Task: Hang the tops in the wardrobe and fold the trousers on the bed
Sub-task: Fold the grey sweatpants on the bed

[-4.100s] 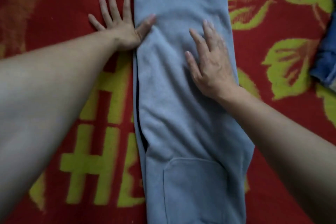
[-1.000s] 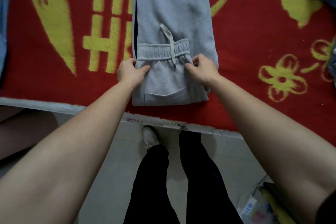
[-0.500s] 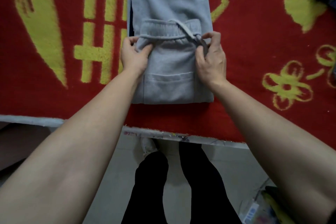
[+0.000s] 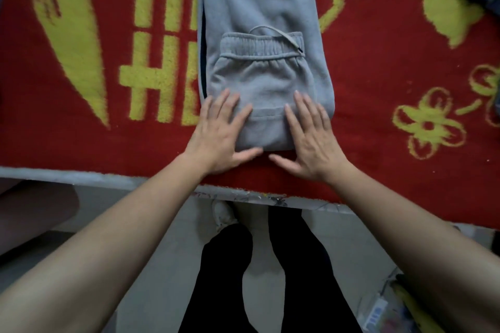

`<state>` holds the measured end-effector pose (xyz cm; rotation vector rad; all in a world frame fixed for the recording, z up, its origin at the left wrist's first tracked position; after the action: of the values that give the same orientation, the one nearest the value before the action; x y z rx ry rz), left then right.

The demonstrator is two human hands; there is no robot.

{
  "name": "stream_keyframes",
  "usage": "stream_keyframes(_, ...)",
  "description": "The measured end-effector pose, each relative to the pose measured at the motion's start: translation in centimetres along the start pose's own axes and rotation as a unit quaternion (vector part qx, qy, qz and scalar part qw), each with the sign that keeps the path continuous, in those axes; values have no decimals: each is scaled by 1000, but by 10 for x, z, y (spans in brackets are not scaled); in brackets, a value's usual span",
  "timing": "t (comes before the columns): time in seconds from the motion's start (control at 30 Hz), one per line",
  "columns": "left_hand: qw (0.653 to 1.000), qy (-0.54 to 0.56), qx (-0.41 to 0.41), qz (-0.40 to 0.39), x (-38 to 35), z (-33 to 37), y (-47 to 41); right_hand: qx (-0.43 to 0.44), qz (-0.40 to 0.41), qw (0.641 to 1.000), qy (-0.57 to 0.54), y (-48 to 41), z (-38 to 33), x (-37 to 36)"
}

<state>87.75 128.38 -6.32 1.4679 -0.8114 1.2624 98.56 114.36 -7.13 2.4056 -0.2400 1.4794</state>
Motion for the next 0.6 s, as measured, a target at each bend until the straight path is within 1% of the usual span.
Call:
stream_keyframes(0.03, 997, -44, -20, -63, -17, 1, 8, 3, -39, 999, 26, 6, -1, -12)
stream_keyframes(0.07, 991, -74, -26, -109, -29, 0, 13, -3, -62, 997, 44, 10, 0, -20)
stream_keyframes(0.1, 988, -82, -20, -128, -36, -3, 14, -18, -69, 996, 53, 9, 3, -24)
stream_keyframes(0.2, 992, -57, 4, -117, -34, -4, 5, -59, -57, 994, 77, -5, 10, -26)
stream_keyframes(0.27, 990, -54, 7, -132, -34, -1, 3, -47, -58, 993, 94, -11, 4, -23)
stream_keyframes(0.37, 985, -27, 14, -170, -30, -1, 7, -40, -59, 997, 41, -10, -2, -8)
stream_keyframes(0.43, 984, 0, 14, -177, -18, 2, 18, -33, -62, 998, 6, -2, -11, 11)
stream_keyframes(0.5, 980, 38, 15, -197, -6, 10, 37, -24, -102, 994, -7, 11, -21, 26)
stream_keyframes(0.6, 966, 65, 1, -248, 9, 31, 70, -12, -192, 981, -4, 37, -40, 34)
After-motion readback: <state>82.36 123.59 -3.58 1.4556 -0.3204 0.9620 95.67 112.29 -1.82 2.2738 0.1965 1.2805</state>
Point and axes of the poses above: each hand's wrist, its own y-axis away from the middle knuckle, its own x-axis out of the back of the hand, z = x × y, the point moved 8 cm from there along -y, towards the middle knuckle, and after that the axes turned 12 degrees about -y, right-handed, at the moved point
